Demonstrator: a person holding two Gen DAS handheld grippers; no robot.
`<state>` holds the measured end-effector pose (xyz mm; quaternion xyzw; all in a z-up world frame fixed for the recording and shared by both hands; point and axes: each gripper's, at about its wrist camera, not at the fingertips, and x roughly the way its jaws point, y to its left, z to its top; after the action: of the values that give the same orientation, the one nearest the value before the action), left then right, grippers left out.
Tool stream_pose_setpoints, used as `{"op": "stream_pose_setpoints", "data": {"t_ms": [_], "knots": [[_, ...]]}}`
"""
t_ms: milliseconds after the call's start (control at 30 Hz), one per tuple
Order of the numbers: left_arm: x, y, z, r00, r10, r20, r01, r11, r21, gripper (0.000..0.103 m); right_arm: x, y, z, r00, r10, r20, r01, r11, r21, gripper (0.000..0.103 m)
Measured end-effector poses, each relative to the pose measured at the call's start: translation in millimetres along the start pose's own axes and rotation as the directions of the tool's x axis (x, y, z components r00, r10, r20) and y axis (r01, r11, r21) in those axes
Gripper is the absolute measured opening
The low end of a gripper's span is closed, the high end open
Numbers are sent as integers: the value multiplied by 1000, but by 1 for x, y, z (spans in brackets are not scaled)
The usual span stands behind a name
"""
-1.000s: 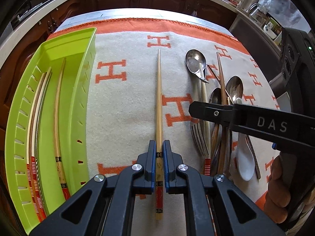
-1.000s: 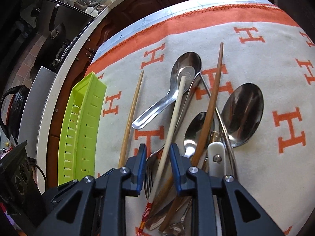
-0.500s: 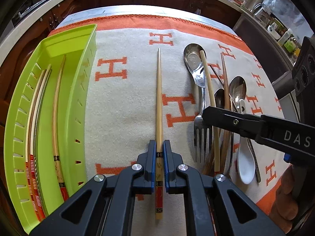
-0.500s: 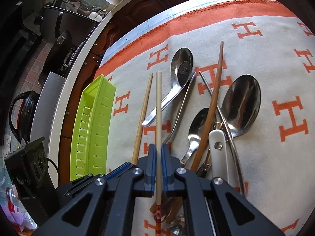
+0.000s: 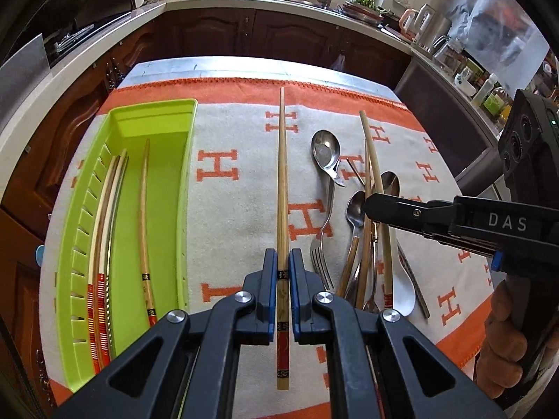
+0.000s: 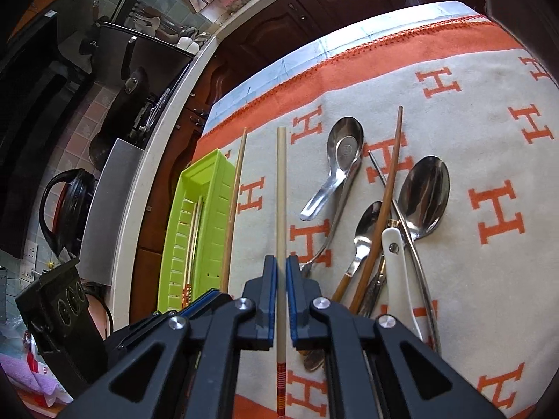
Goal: Organize utensils
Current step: 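Lower the wooden chopstick into the green tray with the left gripper while the right places its chopstick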
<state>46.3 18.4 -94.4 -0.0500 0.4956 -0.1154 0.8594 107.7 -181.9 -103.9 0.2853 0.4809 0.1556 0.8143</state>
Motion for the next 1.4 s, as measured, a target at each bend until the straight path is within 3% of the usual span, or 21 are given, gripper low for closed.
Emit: {"op": "stream_pose_setpoints", "data": {"t_ms": [267,400,633,967,1233,1400], "knots": [[-55,34,2,996,21,90,-17,999,-50,4,-7,58,11,999,52,-8,-52,994,-92,5],[-68,63,1,991,83,107,-73,993,-91,5,8,88,19,998,55,-32,-59,990,-126,5],[-59,101,-2,983,162,83,-149,979,-137,5,56,116,26,995,19,-94,-31,991,-132,5],[-34,122,-4,984,176,29,-170,975,-144,6,114,139,24,985,-70,-160,40,982,-184,7],[-31,130,-3,978,206,19,-200,965,-168,40,122,135,23,977,-105,-186,71,981,-182,7],[-33,129,-4,977,215,17,-209,964,-167,46,113,131,22,978,-104,-181,70,980,-186,7]]}}
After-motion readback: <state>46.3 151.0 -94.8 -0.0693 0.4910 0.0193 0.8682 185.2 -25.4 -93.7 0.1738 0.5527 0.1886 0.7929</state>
